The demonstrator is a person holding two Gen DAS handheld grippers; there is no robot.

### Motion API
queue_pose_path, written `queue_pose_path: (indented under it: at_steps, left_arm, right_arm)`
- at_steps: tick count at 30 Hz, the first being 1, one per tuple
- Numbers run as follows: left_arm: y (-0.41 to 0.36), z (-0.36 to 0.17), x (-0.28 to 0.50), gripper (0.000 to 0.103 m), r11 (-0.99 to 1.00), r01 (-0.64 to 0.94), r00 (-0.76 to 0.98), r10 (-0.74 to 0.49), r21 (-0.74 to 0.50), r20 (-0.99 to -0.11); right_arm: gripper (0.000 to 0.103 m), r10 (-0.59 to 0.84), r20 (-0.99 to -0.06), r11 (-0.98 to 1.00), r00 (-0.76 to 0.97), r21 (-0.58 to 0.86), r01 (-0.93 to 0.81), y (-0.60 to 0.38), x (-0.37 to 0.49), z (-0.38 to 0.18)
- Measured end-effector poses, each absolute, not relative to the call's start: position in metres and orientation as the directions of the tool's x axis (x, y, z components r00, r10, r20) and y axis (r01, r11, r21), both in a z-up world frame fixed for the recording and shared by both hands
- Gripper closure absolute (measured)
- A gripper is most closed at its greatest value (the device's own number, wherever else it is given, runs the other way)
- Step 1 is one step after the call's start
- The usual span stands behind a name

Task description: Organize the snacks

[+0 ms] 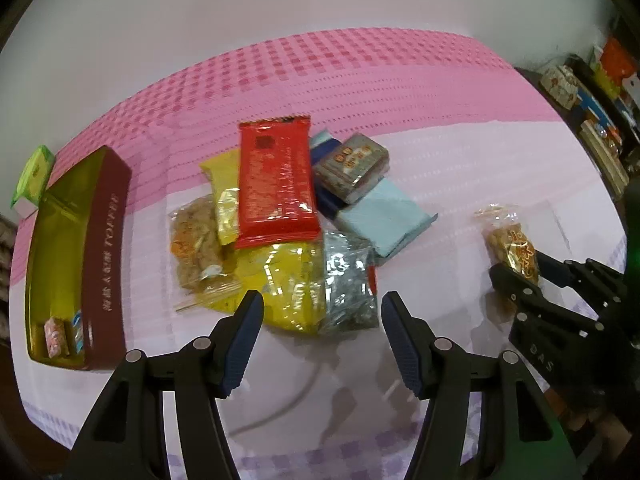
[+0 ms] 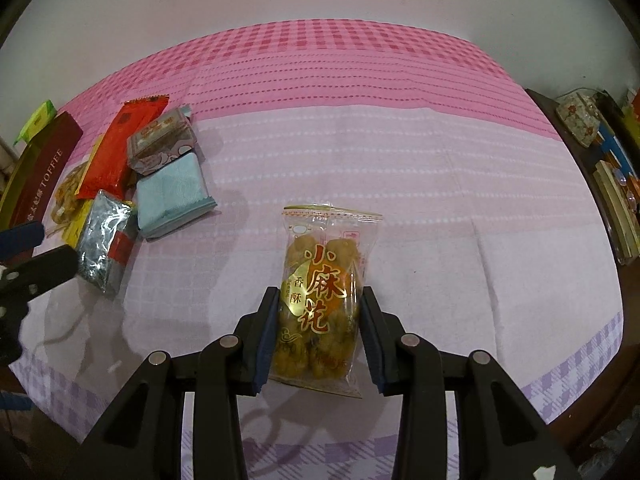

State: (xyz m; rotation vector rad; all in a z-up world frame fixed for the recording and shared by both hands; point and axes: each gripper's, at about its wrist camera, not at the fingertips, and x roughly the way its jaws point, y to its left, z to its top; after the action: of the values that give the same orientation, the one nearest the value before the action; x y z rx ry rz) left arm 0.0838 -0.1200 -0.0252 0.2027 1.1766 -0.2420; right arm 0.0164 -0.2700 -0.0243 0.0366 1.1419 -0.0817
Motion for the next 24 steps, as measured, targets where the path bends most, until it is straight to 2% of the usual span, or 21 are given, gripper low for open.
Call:
queue_pose_path:
  at_steps: [8, 11, 12, 17, 24]
  left_arm:
    - [-0.136, -0.044, 0.097, 0.042, 0.96, 0.279, 0.307, -0.056, 0.034, -0.95]
    - [-0.136, -0.052, 0.102, 0.05, 0.964, 0.265, 0.276, -0.066, 0.01, -0.959]
    - [-0.136, -0.054, 0.103, 0.056, 0.965, 0.261, 0.267, -0.065, 0.007, -0.961]
    - [-0.134, -0.056, 0.107, 0.062, 0.971, 0.24, 0.266, -0.075, -0.009, -0.961]
    - [-0.131, -0.055, 0.104, 0.063, 0.968, 0.248, 0.261, -0.091, -0.025, -0.961]
  right_arm:
    - [0.067, -0.031, -0.91, 0.997, 0.413, 0.002, 0.079, -0.272, 0.018, -0.025]
    - [0.067, -0.03, -0.91, 0.997, 0.414, 0.002, 0.076, -0.272, 0.018, -0.024]
    - [0.067, -0.03, -0.91, 0.997, 0.413, 0.001, 0.076, -0.272, 0.018, -0.025]
    - [0.065, -0.031, -0.91, 0.997, 0.414, -0.001, 0.072, -0.271, 0.018, -0.025]
    - [0.065, -0.033, -0.91, 0.998, 0.414, -0.004, 0.07, -0.271, 0.018, -0.024]
